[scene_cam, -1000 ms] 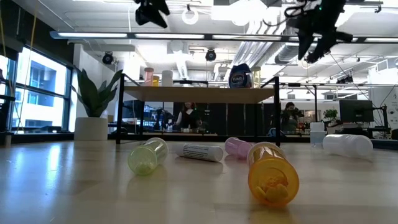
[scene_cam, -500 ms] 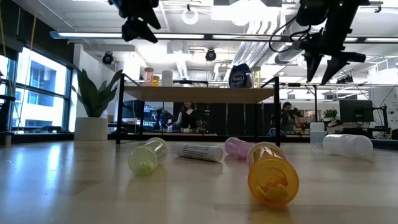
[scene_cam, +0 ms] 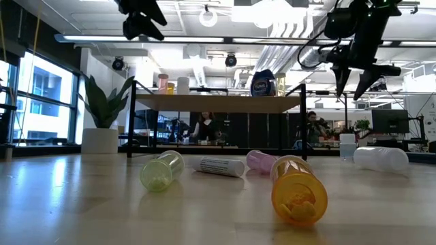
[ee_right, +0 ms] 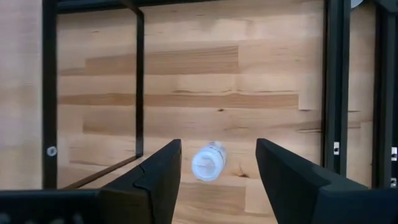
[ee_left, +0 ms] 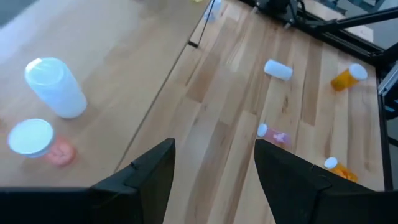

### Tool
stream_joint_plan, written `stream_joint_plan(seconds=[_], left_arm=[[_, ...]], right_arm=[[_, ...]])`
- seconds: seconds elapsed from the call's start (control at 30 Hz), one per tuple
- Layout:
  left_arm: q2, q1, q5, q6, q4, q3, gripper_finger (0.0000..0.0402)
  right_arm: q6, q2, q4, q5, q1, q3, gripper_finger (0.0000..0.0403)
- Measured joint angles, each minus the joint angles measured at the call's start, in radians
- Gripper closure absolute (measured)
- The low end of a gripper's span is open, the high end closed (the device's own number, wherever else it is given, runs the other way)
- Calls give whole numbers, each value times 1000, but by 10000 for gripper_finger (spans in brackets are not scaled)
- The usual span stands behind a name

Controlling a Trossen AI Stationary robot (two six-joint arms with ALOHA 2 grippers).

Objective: Pick and place medicine bottles onto shelf by color
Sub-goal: Put the transparent pill bottle on the shelf

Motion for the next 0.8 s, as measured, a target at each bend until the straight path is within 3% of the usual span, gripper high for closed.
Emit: stream_joint_plan(seconds=[0.17,0.5,0.8], left_arm=[[-31,2,-3,17,0,0,194],[-57,2,-15,58,-25,0,194],[-57,2,-21,74,-35,0,194]], right_arm=[[-4,50,-11,-71,-36,0,202],[7,164,-19,-116,-61,0,203],[22,134,-151,-68,16,0,203]])
